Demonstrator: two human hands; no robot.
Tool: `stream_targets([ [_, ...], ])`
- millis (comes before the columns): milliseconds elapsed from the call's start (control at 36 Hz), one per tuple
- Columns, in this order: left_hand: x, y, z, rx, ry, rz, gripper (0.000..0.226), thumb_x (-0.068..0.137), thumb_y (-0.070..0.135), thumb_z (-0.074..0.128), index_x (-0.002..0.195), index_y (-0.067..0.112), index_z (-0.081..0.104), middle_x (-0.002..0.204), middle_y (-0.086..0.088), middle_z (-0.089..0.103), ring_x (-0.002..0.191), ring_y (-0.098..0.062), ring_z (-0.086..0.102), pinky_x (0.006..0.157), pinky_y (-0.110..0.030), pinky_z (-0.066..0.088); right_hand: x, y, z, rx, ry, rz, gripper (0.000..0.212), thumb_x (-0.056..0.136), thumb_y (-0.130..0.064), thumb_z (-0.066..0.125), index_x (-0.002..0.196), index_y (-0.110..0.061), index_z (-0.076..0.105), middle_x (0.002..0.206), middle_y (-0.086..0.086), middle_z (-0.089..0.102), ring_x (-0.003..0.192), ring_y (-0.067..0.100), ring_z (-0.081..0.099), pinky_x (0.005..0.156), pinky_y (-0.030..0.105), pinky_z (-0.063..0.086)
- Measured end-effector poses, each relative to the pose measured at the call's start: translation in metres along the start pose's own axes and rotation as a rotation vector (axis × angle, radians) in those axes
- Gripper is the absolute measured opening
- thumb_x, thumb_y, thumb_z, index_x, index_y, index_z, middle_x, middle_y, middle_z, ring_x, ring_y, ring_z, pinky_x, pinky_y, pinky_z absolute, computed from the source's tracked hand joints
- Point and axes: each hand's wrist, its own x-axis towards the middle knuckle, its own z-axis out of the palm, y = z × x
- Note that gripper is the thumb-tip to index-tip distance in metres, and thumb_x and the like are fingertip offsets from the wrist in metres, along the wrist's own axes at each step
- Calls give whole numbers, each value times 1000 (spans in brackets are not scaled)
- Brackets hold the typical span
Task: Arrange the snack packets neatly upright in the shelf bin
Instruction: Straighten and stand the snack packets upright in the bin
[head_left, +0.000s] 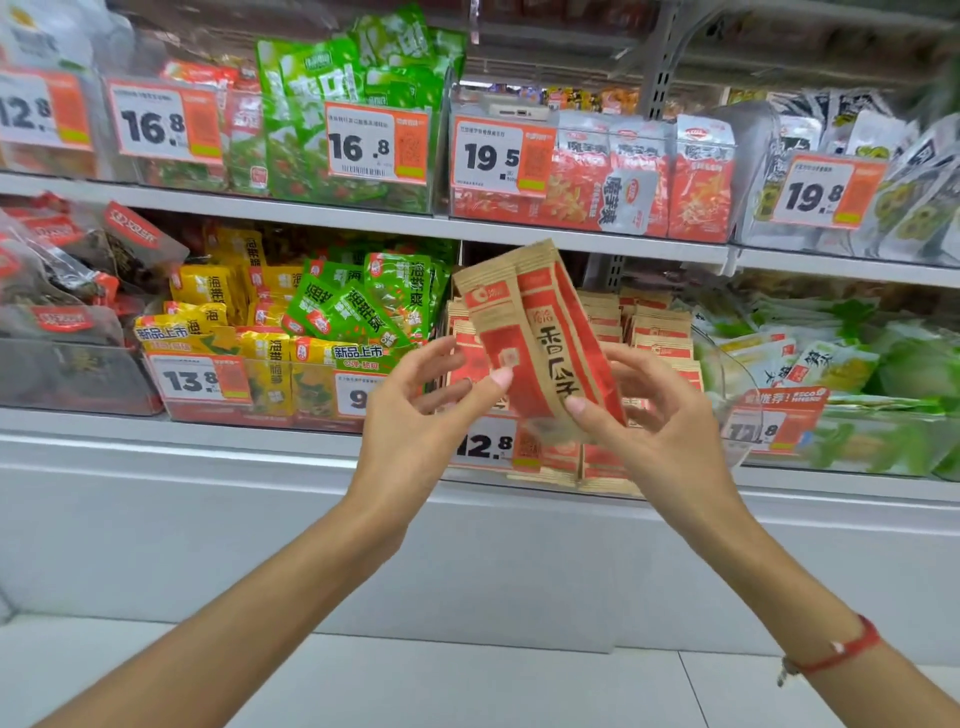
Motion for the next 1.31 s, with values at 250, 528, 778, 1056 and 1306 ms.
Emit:
stream_targets([
  [250,-2,11,31,-319,-154,-76,23,88,29,63,109,22,67,105,3,74,93,-11,71,70,-18,56,5,17,1,-635,186,-539,45,72,-7,79,115,-16,69,106,4,61,102,19,51,86,25,44],
  [528,78,0,38,135,-303,312,24,99,8,50,110,26,61,109,7,69,103,-7,64,89,-26,53,59,12,-13,-327,152,-57,47,88,-30,66,131,-31,47,127,-11,46,114,6,48,96,22,39],
  [778,109,-27,34,485,-502,193,22,97,11,53,117,17,60,123,4,64,113,-12,60,100,-34,48,93,54,-32,-271,-287,188,26,90,-26,65,115,-22,62,105,-6,67,95,5,63,81,18,50],
  [1056,104,-44,29,430,-410,235,26,92,30,61,116,41,59,121,19,59,108,6,57,90,-16,46,129,66,-54,-348,-943,318,25,90,-4,62,109,-19,67,110,-5,71,103,10,66,94,25,51],
  [1306,88,-41,25,530,-377,386,21,95,22,57,102,39,66,97,19,70,94,0,65,81,-26,54,168,96,-22,-755,-697,83,38,95,-12,52,132,-21,56,137,1,55,127,19,49,104,31,39],
])
